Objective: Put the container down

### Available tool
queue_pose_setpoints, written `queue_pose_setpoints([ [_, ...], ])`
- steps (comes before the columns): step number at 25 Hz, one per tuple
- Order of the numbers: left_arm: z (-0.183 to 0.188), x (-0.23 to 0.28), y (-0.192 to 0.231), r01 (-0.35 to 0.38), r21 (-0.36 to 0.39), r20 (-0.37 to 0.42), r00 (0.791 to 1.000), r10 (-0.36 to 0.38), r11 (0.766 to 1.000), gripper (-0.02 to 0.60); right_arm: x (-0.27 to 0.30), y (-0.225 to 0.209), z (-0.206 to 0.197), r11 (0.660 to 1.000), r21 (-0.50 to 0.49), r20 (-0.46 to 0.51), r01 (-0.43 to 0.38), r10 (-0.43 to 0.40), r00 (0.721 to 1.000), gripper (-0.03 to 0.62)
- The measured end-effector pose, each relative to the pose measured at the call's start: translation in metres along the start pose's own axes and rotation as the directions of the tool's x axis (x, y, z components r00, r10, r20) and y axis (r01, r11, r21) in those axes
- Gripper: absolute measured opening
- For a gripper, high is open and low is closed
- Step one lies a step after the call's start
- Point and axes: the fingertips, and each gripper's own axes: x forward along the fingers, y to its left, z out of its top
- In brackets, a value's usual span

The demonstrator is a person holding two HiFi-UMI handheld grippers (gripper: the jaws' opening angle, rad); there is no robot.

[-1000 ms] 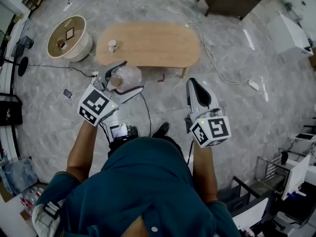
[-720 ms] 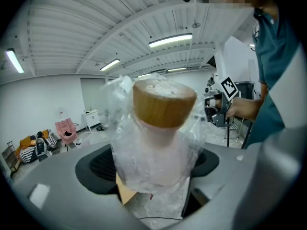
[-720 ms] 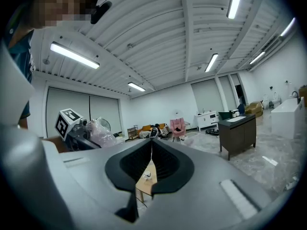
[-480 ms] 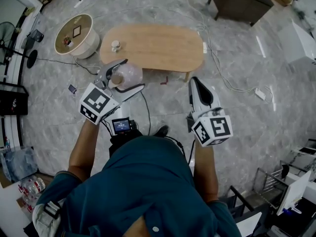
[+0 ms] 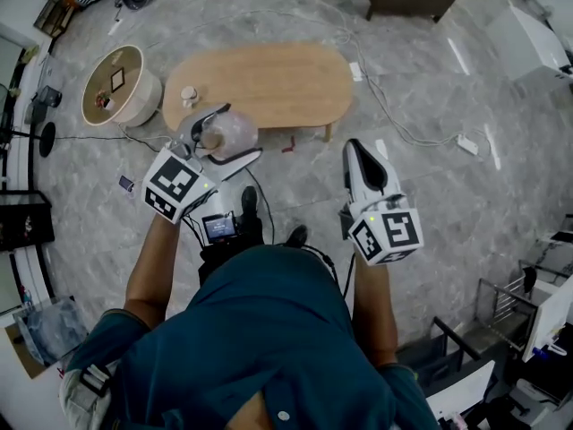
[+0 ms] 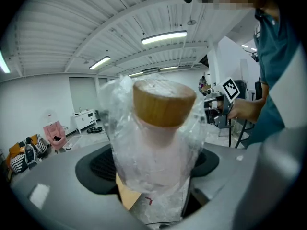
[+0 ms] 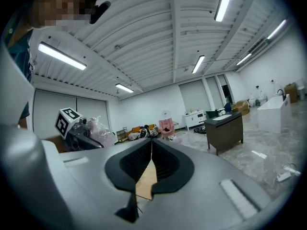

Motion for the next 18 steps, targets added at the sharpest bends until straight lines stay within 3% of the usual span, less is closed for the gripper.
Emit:
queue_pose_setpoints([
  [7, 0.003, 0.035, 0.04, 0.11, 0.028, 0.037, 0.993, -0.111, 0.994, 0.394, 0.025, -0.017, 0.007, 0.992, -0.007, 0.002, 0.129, -0.129, 0.992, 0.011],
  [18, -0.011, 0.049, 0.143, 0.238, 0.062, 0.082, 0.967, -0.242, 0.969, 0.394, 0.109, 0.008, 0.023, 0.962, -0.034, 0.016, 0.27, -0.269, 0.963, 0.011],
])
